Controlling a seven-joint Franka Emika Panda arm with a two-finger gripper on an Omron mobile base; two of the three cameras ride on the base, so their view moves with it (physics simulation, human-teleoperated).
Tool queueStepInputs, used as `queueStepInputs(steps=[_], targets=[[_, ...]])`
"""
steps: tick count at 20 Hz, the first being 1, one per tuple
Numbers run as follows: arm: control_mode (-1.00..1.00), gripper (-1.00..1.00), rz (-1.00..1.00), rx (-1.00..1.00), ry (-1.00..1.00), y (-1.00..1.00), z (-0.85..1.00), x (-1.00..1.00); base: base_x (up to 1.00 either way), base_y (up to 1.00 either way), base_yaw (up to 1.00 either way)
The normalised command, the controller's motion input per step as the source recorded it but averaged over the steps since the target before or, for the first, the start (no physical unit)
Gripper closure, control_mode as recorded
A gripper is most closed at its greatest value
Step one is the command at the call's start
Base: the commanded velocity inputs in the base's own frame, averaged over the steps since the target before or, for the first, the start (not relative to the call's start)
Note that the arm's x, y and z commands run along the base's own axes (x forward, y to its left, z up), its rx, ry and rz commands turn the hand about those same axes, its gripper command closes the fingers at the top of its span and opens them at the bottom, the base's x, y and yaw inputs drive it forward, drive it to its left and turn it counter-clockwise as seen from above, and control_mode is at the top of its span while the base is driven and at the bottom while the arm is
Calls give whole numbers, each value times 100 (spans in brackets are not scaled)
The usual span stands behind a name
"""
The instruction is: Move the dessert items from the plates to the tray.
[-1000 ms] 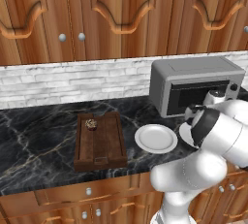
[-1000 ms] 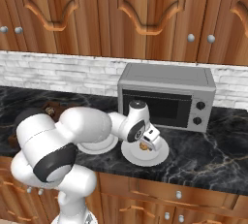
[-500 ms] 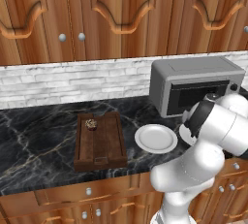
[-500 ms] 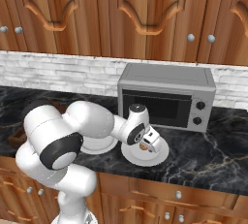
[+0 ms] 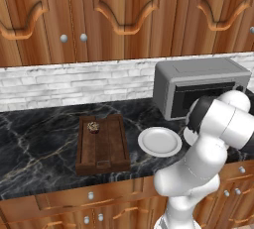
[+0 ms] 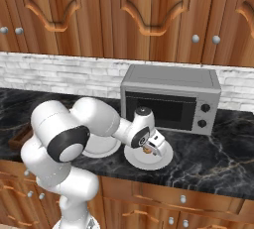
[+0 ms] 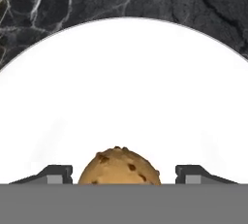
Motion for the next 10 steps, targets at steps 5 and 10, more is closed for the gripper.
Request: queueStepInputs(steps=[5, 10], targets=[[-100, 100, 0, 0, 0, 0, -2, 0, 0, 0, 0], [-100, 100, 2, 0, 0, 0, 16, -4, 0, 0, 0]])
